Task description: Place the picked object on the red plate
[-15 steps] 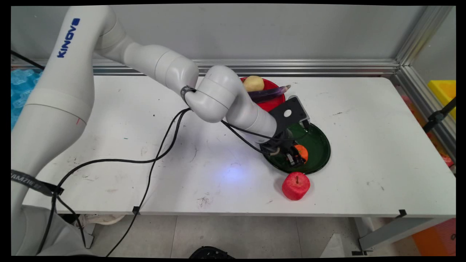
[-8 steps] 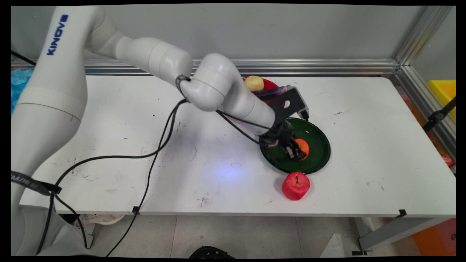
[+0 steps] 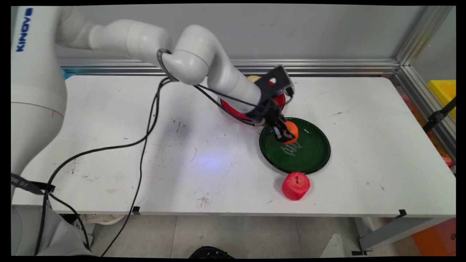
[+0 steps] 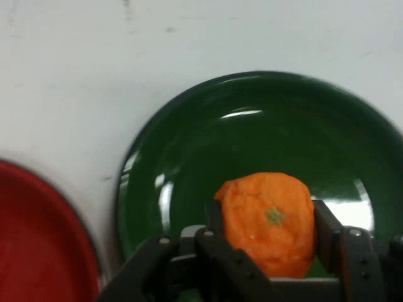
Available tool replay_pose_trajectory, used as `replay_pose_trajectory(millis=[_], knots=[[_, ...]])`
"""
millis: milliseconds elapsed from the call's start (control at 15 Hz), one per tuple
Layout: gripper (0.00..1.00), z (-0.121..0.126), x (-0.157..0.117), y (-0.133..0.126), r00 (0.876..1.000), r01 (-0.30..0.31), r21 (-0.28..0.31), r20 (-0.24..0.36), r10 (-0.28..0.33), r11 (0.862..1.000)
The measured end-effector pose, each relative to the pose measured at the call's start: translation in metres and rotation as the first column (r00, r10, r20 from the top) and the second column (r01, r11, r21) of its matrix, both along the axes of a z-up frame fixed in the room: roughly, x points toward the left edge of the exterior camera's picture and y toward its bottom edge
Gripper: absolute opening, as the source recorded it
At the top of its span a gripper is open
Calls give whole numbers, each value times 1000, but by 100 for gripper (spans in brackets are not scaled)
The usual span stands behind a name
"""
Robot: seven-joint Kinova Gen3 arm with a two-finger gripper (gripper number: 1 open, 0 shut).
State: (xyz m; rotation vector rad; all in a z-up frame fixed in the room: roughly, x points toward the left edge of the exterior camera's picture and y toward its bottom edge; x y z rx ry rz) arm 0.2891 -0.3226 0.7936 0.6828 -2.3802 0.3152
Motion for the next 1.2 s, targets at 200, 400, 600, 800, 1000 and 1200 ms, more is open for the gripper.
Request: replay_pose_trajectory(millis=[200,400,600,800,1000,1200], knots=[[0,8,25,-11,1000,-12,-10,12,12,1000],[0,11,47,-23,999,-24,-25,22,25,999],[0,9,64,-34,999,-33,-39,30,34,999],[0,4,75,-43,999,-36,-49,35,38,998],[0,-6,85,-56,998,-36,-63,42,38,997],[0,-15,91,-69,998,-38,-80,46,42,996]])
